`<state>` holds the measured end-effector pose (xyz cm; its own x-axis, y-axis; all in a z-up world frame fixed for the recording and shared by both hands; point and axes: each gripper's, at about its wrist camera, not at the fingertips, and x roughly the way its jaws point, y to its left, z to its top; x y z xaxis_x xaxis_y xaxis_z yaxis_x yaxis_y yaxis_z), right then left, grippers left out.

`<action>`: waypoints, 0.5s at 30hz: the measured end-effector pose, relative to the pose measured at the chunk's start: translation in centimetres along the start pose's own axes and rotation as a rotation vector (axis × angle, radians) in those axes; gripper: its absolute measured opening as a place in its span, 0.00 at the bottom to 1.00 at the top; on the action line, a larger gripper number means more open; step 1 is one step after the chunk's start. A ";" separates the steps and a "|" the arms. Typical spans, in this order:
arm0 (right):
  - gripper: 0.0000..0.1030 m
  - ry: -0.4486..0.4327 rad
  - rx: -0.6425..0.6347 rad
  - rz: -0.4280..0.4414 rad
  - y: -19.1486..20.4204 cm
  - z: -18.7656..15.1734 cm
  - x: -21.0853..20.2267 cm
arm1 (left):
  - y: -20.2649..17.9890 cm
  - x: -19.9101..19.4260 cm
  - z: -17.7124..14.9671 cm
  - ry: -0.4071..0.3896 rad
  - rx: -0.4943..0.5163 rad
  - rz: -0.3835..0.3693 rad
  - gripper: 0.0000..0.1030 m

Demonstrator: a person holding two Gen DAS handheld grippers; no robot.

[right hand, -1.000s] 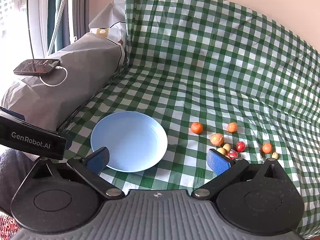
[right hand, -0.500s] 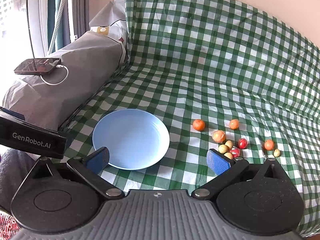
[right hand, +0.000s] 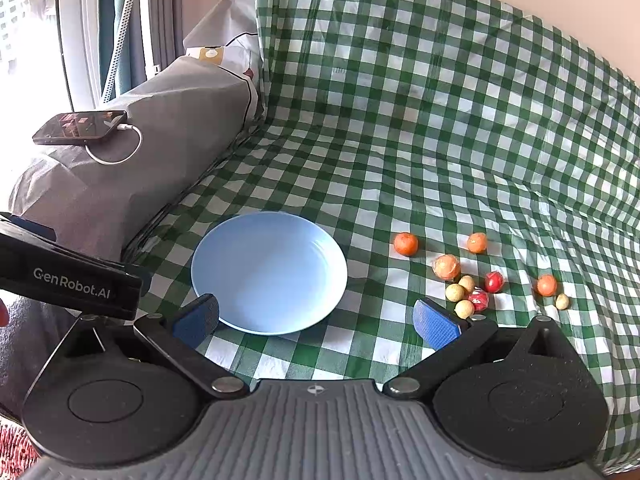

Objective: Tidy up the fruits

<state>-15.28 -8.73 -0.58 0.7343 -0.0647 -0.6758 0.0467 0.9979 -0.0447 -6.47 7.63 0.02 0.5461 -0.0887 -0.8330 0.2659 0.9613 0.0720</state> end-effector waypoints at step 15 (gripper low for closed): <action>0.99 0.013 0.119 -0.059 -3.2 -1.2 1.9 | -2.8 1.3 0.9 0.053 0.047 -0.011 1.00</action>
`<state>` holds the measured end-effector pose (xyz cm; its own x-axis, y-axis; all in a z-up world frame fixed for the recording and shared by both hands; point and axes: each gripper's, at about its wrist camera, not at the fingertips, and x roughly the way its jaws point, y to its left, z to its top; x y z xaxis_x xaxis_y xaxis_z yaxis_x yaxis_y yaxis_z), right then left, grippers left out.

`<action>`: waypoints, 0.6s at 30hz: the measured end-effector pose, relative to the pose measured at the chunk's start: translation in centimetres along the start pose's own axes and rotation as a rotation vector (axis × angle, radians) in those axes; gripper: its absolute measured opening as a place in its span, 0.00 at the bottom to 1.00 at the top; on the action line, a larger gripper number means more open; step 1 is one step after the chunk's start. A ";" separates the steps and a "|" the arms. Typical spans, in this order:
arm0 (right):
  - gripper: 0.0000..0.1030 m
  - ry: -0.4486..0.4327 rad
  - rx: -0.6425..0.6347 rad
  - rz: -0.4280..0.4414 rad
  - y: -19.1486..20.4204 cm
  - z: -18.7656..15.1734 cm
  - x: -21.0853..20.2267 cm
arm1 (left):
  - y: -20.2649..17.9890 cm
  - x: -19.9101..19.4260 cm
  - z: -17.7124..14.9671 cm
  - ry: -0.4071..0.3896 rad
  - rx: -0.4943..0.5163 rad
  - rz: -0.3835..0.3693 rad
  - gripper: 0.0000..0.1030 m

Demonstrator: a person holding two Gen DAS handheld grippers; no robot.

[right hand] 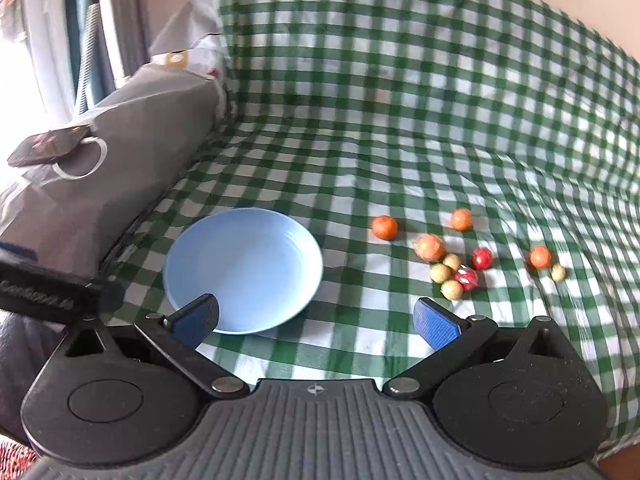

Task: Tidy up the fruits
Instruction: 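Grasp a tangerine with the left tool while the right tool grasps a tan fruit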

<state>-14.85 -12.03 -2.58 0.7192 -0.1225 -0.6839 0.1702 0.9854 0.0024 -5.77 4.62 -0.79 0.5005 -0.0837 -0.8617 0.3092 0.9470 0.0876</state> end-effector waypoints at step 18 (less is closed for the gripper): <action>0.99 -0.004 0.407 -0.367 -22.1 -3.4 7.3 | -16.6 9.4 7.4 0.001 0.180 -0.128 1.00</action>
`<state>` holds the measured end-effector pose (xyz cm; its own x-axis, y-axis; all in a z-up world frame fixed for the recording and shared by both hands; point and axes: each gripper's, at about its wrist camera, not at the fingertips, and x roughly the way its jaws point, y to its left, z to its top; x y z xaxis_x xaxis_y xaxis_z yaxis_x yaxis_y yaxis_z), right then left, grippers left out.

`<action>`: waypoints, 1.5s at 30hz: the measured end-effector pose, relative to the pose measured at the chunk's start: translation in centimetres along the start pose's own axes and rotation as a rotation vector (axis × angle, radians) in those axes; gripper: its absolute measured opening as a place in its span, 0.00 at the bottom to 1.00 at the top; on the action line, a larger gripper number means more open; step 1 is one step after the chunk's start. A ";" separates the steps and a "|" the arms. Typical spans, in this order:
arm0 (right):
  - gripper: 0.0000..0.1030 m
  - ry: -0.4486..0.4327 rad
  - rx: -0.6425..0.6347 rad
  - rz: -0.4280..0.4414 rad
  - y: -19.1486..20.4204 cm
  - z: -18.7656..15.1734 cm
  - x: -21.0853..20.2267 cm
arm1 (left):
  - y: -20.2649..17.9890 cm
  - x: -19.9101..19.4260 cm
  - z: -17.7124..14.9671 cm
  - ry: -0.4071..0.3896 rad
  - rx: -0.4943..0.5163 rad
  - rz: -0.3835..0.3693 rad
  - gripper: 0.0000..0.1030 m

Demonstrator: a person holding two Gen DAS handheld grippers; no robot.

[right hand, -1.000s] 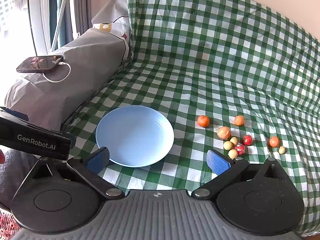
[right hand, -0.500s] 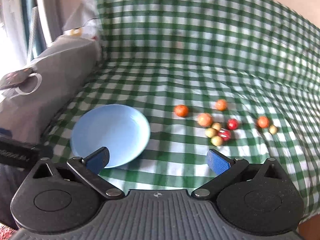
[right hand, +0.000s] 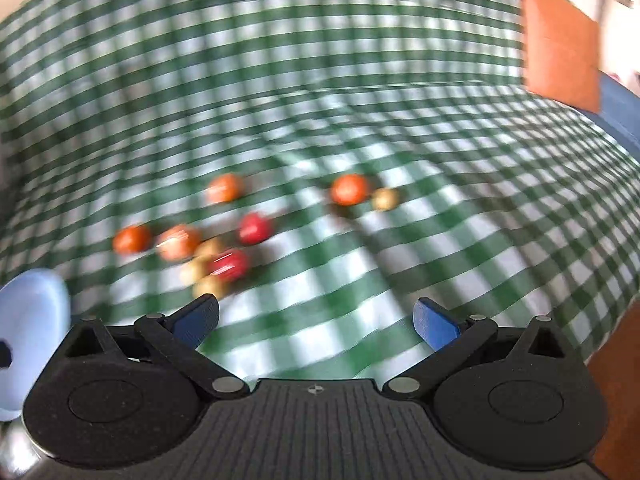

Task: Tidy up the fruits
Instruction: 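Grasp a tangerine with the left tool while the right tool grasps a tan fruit, then carry both fruits over the blue plate and open both tools to drop them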

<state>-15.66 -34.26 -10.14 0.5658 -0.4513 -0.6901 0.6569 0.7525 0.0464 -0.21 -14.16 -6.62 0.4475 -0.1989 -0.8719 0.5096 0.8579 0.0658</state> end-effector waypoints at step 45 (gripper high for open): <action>0.26 0.088 -0.127 0.058 -2.1 6.1 12.7 | -2.8 11.0 9.6 0.000 0.094 -0.040 0.39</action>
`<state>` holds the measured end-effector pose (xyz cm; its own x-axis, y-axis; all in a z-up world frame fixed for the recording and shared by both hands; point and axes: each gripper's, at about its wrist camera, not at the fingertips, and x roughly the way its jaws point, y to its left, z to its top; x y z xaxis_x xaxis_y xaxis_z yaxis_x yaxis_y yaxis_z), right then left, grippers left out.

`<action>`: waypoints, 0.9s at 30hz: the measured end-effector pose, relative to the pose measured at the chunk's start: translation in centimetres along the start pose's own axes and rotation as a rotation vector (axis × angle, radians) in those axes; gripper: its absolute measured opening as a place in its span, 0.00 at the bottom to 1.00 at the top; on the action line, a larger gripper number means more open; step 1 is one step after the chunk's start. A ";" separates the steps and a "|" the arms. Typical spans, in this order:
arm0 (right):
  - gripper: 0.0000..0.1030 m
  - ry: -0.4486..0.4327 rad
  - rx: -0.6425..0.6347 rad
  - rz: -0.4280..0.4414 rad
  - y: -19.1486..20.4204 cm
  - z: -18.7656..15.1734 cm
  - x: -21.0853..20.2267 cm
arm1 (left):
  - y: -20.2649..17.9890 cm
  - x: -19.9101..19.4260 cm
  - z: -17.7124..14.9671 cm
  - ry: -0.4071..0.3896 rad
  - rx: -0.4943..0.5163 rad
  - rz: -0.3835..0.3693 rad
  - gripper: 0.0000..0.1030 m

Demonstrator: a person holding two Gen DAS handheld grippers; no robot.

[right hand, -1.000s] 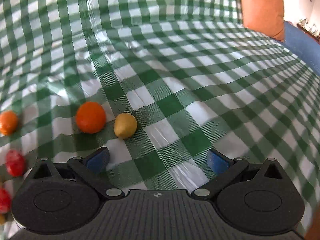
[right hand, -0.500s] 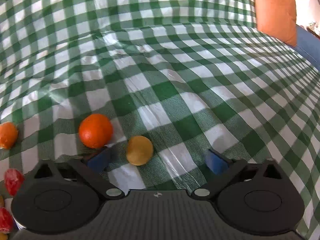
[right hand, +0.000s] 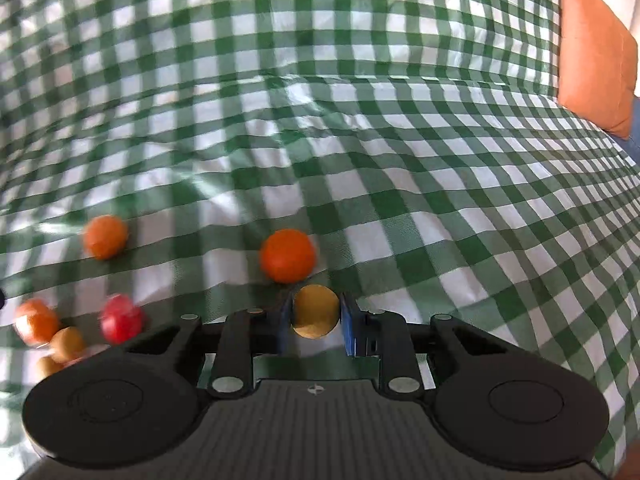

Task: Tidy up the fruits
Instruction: 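Carry both fruits over the blue plate and open both tools to drop them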

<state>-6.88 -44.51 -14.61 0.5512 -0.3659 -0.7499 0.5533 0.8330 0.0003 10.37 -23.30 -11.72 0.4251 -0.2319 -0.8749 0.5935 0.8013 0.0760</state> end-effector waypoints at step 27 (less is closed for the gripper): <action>0.26 -0.038 -0.287 0.407 21.1 -4.1 -21.0 | 13.4 -20.7 -16.0 -0.085 -0.248 0.089 0.39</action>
<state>-9.39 -17.57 -1.54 0.7120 0.0022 -0.7022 0.0975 0.9900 0.1020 -1.40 1.07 -0.22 0.5303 -0.1918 -0.8258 0.3705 0.9285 0.0223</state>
